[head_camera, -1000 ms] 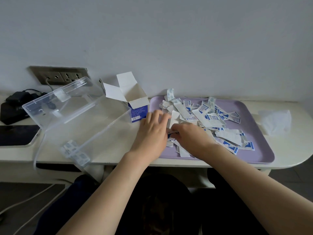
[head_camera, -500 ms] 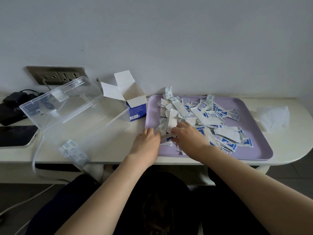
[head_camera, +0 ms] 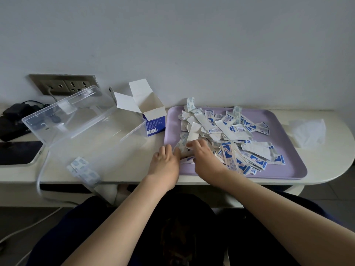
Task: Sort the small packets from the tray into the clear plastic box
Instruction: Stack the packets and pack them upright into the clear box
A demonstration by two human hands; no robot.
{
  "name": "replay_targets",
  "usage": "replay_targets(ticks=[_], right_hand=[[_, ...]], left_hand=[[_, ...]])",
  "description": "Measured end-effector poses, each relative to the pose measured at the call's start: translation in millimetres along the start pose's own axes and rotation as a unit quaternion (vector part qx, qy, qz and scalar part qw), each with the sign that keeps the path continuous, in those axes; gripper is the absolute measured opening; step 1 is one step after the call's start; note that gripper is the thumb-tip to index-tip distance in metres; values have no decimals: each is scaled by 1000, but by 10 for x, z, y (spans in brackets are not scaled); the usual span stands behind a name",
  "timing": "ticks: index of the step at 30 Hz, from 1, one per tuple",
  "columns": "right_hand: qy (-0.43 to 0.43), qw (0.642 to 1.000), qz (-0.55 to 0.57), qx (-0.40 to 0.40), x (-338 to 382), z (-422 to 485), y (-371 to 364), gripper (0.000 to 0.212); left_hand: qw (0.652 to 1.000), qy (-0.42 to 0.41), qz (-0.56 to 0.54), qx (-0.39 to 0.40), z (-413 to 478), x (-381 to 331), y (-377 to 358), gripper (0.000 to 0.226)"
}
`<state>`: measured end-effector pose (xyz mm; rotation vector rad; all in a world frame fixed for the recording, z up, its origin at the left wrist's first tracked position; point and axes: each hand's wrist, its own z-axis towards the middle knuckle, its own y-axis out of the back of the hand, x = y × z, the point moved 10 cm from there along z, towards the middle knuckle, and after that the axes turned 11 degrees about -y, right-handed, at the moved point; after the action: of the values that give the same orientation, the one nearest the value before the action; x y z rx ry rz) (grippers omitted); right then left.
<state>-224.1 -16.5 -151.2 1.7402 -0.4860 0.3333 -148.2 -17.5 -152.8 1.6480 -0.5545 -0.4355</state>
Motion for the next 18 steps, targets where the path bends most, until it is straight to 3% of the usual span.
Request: replay_targets(ticks=[10,18], right_hand=[[81,982,-154,-78,257,-109,81,38],[97,981,-158,-53,331,-166,59,32]], left_hand=[[997,9,-19,-79,-22,12,247,27],[996,-48,-19,-69,-120,-106,326,31]])
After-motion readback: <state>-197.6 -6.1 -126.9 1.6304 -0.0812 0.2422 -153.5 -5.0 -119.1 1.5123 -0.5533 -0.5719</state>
